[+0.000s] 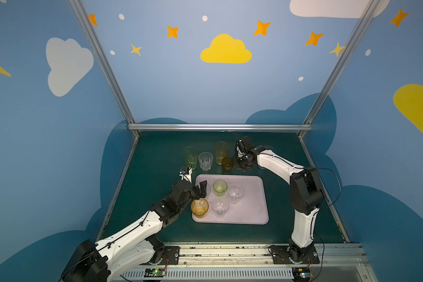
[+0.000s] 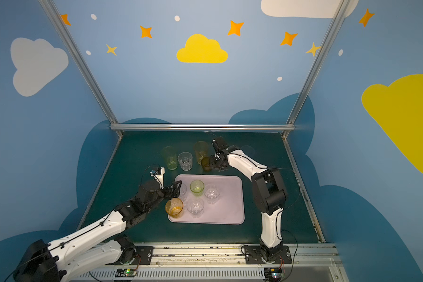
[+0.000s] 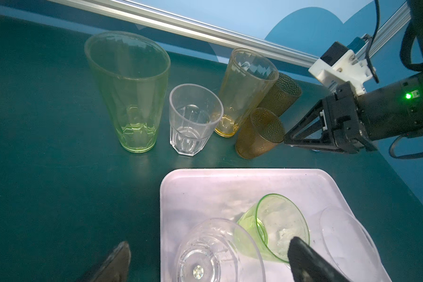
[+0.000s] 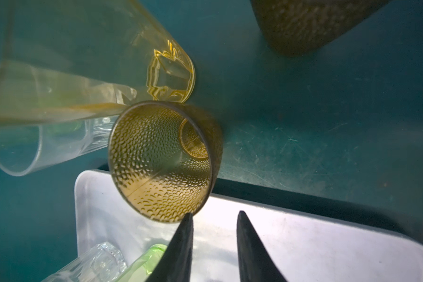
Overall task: Place the glasses into the tray
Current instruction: Pick up the glass from the top-center of the table.
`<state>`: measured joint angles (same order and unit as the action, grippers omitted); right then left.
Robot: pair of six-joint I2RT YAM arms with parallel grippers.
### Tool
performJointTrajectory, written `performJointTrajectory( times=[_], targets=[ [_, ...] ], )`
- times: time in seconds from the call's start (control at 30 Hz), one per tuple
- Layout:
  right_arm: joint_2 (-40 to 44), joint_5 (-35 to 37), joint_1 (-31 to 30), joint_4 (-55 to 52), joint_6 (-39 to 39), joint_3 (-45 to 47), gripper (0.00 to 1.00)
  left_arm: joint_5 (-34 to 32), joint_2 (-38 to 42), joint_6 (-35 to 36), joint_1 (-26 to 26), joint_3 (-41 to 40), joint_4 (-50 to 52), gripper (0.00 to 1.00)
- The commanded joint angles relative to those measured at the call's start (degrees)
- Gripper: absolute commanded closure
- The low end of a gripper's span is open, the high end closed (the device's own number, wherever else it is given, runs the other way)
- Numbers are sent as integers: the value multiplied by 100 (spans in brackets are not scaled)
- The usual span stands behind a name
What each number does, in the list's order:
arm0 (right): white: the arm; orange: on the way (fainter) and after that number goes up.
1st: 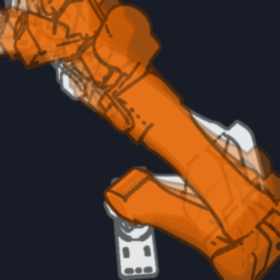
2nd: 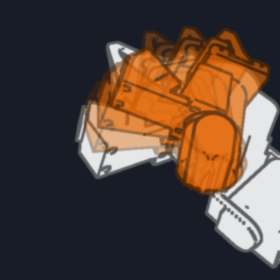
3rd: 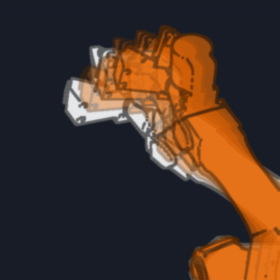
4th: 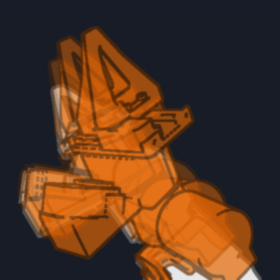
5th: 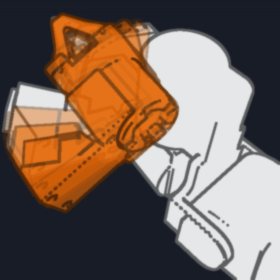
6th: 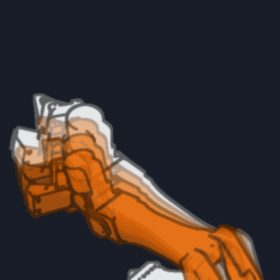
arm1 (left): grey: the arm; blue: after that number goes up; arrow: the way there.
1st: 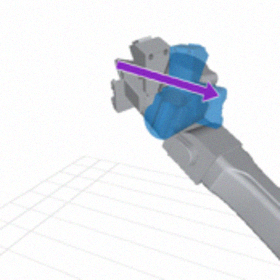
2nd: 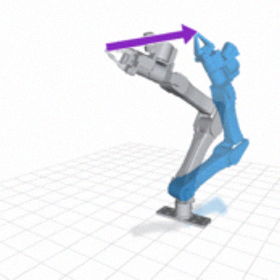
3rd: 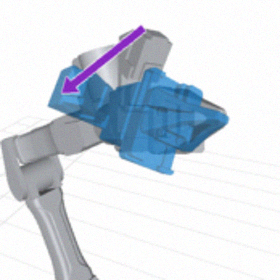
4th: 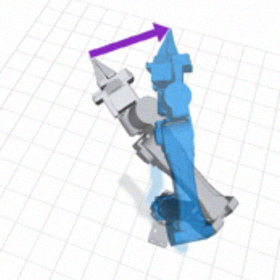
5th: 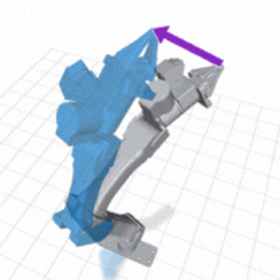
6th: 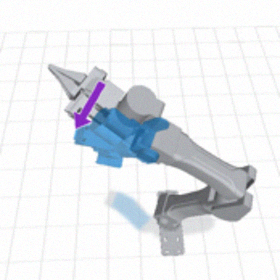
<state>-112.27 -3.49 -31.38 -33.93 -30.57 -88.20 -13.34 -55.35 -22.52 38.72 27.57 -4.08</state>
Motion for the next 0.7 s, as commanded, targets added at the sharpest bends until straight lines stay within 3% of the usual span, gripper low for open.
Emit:
performJointTrajectory(
  times=[0.0, 0.67],
  targets=[
    [-84, -97, -2, -74, 4, -169, 68, -72, 43, -30, -31, -77, -23, 0],
    [-373, -138, 9, -40, -135, -516, 69, -54, -8, -84, -40, -59, -4, 0]
  ],
)
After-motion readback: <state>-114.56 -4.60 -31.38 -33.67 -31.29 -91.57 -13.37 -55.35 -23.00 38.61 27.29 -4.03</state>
